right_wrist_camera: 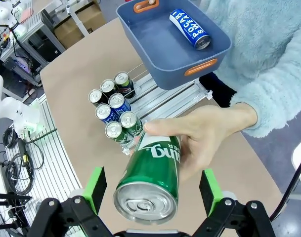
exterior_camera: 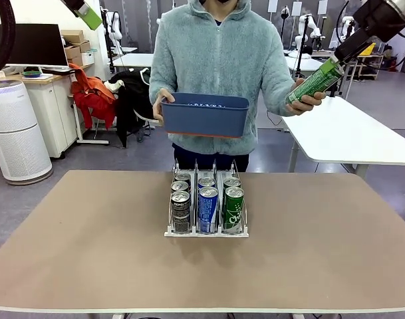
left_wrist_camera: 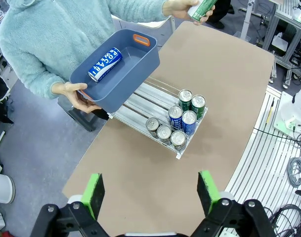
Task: Fill the beverage cans into the dispenser.
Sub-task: Pick up the Sprite handed by the human.
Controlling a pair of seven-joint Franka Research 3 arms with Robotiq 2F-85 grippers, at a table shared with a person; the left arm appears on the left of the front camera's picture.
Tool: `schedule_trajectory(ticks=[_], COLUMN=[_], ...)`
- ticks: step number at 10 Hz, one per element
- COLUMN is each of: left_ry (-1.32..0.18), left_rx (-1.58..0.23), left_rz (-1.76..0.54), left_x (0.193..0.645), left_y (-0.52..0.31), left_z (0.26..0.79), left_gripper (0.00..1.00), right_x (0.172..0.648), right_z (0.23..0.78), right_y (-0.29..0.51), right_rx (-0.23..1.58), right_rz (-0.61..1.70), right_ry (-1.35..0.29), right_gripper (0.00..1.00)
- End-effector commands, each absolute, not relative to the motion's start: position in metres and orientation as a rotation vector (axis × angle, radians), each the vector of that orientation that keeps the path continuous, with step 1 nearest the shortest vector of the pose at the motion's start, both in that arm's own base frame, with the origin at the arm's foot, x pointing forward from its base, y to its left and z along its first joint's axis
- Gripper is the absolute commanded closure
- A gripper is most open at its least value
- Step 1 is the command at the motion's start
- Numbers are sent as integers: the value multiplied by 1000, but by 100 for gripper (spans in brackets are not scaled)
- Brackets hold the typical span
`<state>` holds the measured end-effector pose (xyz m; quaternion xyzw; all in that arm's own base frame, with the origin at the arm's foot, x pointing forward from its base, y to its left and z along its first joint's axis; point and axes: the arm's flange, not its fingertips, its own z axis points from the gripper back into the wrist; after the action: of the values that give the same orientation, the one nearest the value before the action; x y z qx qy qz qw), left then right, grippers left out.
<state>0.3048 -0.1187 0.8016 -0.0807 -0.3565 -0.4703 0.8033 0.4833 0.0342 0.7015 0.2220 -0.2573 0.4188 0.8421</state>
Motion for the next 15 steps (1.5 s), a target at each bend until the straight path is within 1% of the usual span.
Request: schedule_trajectory(ticks=[1, 4, 10, 11, 12, 13, 15], left_ry=[-761, -761, -761, -761, -761, -761, -761], left_rx=[-175, -175, -175, -175, -175, -175, -175], left_rz=[-1006, -1006, -1006, -1006, -1006, -1006, -1006], left_x=[305, 305, 305, 305, 305, 305, 305], left_y=[-118, -118, -118, -118, -118, -118, -118], left_z=[800, 800, 800, 800, 800, 800, 800], left_gripper=[0, 0, 0, 0, 0, 0, 0], right_x=[483, 481, 485, 484, 484, 482, 482], right_z=[693, 686, 690, 691, 693, 693, 694], right_y=[36, 37, 39, 39, 38, 39, 38], right_rx=[493, 497, 485, 454, 451, 450, 450], right_rz=[906, 910, 891, 866, 868, 865, 865], right_ry=[-539, -504, -504, -531, -527, -520, -524], right_gripper=[0, 0, 0, 59, 60, 100, 100])
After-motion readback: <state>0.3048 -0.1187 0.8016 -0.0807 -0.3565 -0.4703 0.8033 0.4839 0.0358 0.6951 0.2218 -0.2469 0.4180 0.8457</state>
